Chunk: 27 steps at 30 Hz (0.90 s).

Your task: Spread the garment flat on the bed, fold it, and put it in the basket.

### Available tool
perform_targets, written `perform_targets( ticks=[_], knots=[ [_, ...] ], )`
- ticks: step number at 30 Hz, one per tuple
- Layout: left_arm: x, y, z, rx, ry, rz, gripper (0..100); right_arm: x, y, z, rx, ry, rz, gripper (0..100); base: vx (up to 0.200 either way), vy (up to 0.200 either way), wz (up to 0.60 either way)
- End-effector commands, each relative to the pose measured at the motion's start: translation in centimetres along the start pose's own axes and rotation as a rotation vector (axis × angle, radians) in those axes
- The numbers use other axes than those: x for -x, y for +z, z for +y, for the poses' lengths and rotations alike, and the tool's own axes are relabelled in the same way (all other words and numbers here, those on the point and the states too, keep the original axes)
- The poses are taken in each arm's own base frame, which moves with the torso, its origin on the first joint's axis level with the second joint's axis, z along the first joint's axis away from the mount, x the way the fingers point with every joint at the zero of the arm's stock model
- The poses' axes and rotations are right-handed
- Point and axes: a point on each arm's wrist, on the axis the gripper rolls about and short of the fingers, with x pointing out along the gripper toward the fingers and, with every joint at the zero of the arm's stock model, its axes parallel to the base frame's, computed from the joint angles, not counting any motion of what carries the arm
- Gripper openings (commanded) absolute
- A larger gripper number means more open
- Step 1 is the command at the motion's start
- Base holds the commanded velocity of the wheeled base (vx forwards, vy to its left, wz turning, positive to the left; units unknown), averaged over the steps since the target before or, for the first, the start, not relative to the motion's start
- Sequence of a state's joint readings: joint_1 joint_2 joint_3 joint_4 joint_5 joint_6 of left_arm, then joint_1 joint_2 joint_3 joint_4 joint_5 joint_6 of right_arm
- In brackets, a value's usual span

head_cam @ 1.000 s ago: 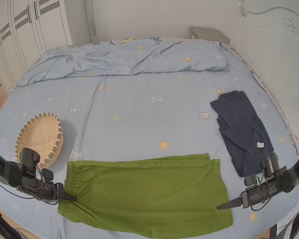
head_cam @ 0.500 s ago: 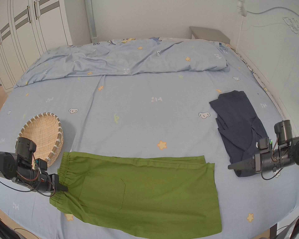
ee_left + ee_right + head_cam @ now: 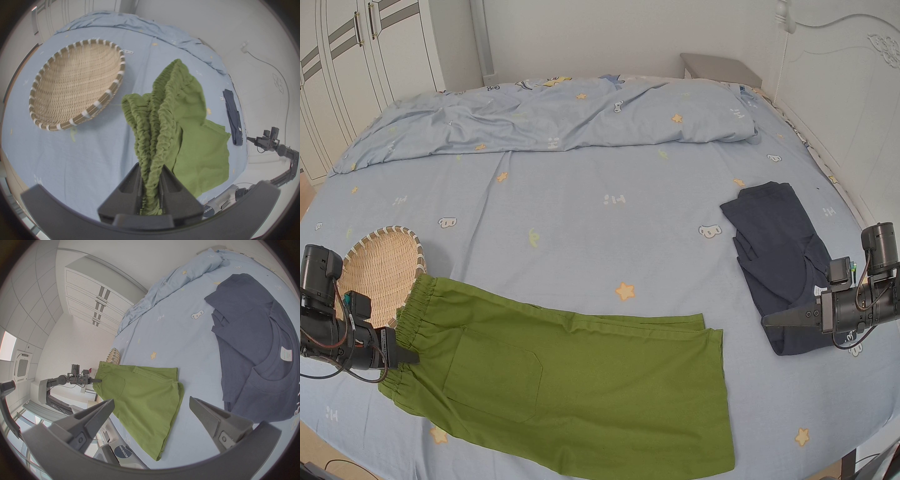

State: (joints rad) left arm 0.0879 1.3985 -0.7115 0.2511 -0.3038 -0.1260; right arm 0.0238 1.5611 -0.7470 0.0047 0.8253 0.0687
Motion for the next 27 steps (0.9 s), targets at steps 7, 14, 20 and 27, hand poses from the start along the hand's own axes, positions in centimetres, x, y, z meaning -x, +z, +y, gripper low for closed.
perform_targets(
  ticks=[7, 14, 20, 27],
  knots=[
    [2.9, 1.8, -10.4, -0.251, -0.165, -0.058, 0, -0.4, -0.3, 0.5, 0.022, -0.020, 0.010, 100, 0.000, 0.000, 0.00],
    [2.1, 2.3, -15.0, -0.347, -0.253, -0.040, 0, -0.1, -0.3, 0.8, 0.028, -0.019, 0.002, 100, 0.000, 0.000, 0.00],
    [1.5, 1.1, -18.3, -0.445, -0.314, -0.015, 0, -0.2, -0.5, 0.8, 0.030, -0.019, 0.006, 100, 0.000, 0.000, 0.00],
    [0.4, -1.5, -21.5, -0.559, -0.378, 0.058, 0, -0.2, -0.4, 0.8, 0.031, -0.017, 0.004, 100, 0.000, 0.000, 0.00]
  ],
)
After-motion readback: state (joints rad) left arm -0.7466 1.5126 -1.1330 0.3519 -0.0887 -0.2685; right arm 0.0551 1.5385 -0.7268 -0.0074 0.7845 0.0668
